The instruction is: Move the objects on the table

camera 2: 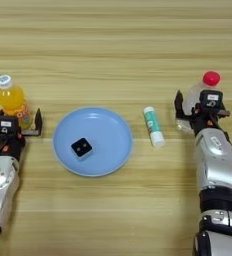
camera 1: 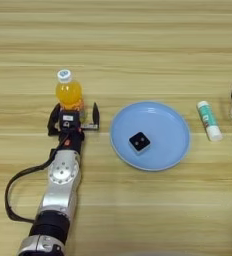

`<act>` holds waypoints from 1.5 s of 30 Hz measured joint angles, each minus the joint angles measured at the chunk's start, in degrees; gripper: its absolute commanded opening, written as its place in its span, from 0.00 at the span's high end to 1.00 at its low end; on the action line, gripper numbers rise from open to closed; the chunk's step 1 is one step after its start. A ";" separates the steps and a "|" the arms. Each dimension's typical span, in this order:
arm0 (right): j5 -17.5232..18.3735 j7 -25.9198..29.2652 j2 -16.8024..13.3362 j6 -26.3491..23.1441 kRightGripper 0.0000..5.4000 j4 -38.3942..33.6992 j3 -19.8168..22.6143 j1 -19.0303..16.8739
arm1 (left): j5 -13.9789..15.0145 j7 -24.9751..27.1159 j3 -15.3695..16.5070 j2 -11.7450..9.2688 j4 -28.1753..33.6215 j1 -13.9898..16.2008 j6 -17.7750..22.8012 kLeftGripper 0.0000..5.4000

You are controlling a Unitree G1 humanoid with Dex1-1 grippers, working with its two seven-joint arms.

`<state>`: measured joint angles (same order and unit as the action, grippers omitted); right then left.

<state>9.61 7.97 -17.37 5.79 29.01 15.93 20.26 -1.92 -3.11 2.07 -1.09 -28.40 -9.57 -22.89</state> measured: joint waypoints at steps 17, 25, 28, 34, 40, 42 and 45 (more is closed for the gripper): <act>0.25 -0.07 0.31 -0.70 0.41 -4.05 -0.11 -1.30 | -0.14 -0.42 -0.20 0.10 0.89 0.01 0.15 0.00; 0.18 -0.89 2.70 -6.68 0.42 -23.14 -3.46 -5.36 | -0.15 -0.53 -0.32 0.13 1.52 0.19 0.62 0.00; 0.12 -1.18 3.95 -8.91 0.42 -28.03 -5.30 -6.23 | -0.17 -0.54 -0.36 0.14 1.63 0.24 0.71 0.00; -0.84 -1.16 6.40 -12.95 0.42 -35.20 -10.37 -7.47 | -0.19 -0.64 -0.38 0.22 2.07 0.32 1.05 0.00; -2.12 -0.66 8.47 -14.11 0.42 -36.20 -14.70 -7.90 | -0.22 -0.70 -0.48 0.27 2.50 0.55 1.30 0.00; -2.74 -0.35 9.24 -14.11 0.42 -36.19 -16.27 -7.90 | -0.23 -0.71 -0.51 0.28 2.55 0.59 1.32 0.00; -3.67 0.00 10.25 -14.10 0.42 -35.66 -18.08 -7.89 | -0.25 -0.77 -0.54 0.29 2.64 0.65 1.36 0.00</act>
<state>5.93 7.97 -7.11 -8.31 -6.65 -2.15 12.37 -2.17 -3.88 1.53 -0.80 -25.77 -8.92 -21.54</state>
